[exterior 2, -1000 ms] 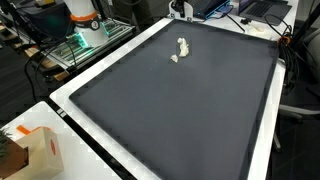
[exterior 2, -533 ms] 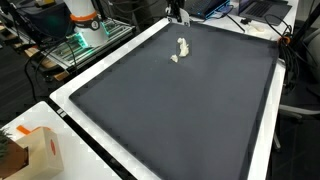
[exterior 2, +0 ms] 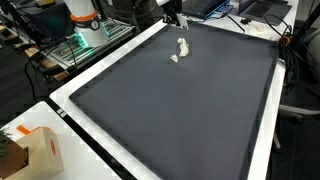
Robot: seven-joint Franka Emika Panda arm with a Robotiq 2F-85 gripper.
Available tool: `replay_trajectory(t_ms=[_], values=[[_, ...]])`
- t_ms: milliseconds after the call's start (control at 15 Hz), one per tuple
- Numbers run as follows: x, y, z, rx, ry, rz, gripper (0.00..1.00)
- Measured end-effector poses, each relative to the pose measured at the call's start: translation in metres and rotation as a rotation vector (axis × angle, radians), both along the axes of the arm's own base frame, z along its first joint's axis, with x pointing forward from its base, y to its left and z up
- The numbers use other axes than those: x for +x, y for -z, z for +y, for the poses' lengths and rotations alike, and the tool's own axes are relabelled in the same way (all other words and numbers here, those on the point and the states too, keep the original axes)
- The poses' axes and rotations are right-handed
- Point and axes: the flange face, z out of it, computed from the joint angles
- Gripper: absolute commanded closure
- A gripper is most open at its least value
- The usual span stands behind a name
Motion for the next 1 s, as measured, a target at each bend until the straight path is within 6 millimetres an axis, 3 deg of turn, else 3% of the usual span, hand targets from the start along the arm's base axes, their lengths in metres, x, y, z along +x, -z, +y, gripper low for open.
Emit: replay_trajectory(t_ms=[467,1000], values=[[-0.001,0.021,-0.015,0.064,0.055,0.005,0.99],[-0.001,0.044,-0.017,0.105,0.127,0.054,0.99]])
